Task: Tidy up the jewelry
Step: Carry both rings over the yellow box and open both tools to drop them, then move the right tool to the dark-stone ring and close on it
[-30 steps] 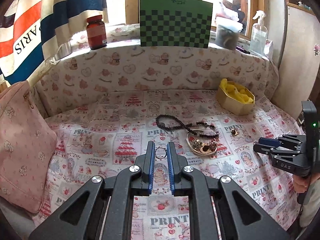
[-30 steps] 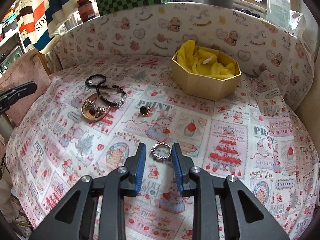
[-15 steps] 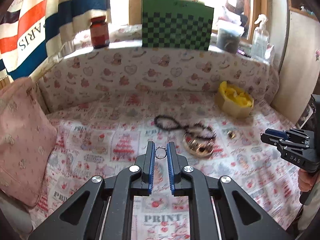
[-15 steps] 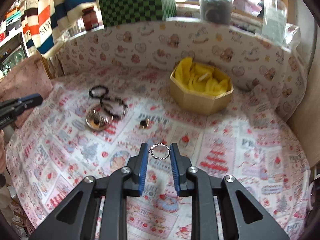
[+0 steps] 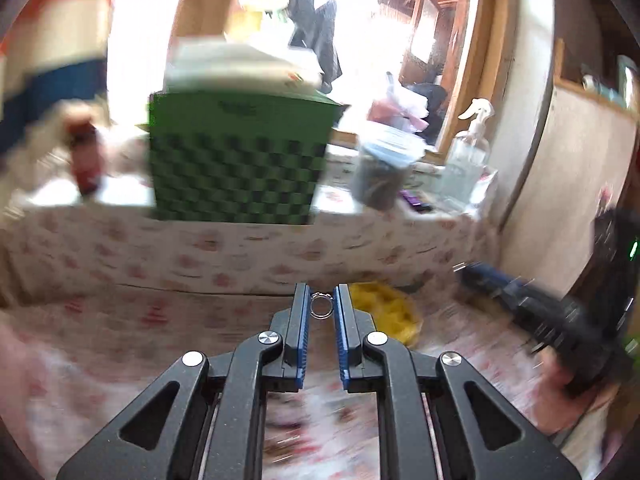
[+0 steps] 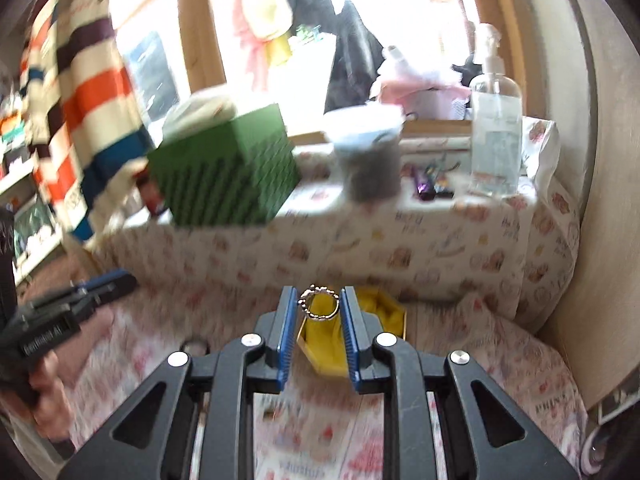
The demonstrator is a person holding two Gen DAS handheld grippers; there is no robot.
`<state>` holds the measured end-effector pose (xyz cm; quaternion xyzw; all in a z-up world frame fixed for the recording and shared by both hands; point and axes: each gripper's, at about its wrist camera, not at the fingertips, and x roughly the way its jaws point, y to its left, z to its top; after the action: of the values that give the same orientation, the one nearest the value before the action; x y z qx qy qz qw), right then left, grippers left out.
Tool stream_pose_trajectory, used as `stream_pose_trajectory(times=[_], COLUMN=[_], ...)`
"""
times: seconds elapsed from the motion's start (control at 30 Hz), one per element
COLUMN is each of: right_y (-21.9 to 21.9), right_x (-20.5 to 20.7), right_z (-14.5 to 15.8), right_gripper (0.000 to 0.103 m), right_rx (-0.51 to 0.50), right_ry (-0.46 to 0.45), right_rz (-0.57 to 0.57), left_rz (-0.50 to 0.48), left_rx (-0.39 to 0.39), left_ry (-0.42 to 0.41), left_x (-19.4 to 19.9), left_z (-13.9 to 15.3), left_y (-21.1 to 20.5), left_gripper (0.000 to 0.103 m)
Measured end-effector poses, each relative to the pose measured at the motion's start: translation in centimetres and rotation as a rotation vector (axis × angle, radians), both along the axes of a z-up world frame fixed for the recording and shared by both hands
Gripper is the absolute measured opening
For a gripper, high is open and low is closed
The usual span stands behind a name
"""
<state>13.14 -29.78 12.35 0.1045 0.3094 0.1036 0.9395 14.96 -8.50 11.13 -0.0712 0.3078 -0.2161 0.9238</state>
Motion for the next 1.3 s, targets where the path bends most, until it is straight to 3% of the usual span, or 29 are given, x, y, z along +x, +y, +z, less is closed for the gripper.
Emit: stream_pose_trajectory(times=[0.2,0.3,0.37,0.6,0.9,1.0,1.07,1.17,1.3], right_y=[-1.9,-3.4,-4.1,-4.8,-5.6,-5.9,-5.8,-4.5,-2.9], right_x=[3.5,5.1,5.9,6.4,5.5,4.7,4.0,3.1,1.4], right_z=[-6.2,-9.0,-10.2,-11.5,-10.6,-9.7,-8.8,-7.2,-5.5], right_gripper=[0.020,0.021,0.021,0.022,0.027,0.032,0.035,0.042,0.048], right_rx=[0.166,0.254,0.312,0.373,0.383,0.359,0.323,0.171,0.085], right_ry=[0.128,0.186,0.214,0.247,0.211,0.181,0.150,0.104,0.015], right_rz=[-0.030,-0.031,-0.004,-0.014,-0.038,-0.061,-0.077,-0.139,-0.125], left_rz=[-0.095,-0.156,-0.161,-0.192,-0.176,-0.147,-0.102,-0.018,0.060], left_rx=[-0.029,-0.084,-0.078,-0.110,-0.045,-0.003,0.073,0.170,0.176], left_ry=[0.125,0.222,0.244,0.346,0.278,0.224,0.140,-0.006,-0.095], left_x=[5.7,7.4,8.4,10.6,9.8,8.6,7.0,4.3,1.4], left_z=[-3.3,-5.8,-6.9,-10.0,-8.7,-7.4,-6.0,-4.3,-3.0], left_y=[-4.8,-5.9,-6.4,-6.9,-6.9,-5.6,-4.6,-3.0,0.2], left_gripper=[0.011,0.011,0.011,0.011,0.012,0.021,0.026,0.031,0.055])
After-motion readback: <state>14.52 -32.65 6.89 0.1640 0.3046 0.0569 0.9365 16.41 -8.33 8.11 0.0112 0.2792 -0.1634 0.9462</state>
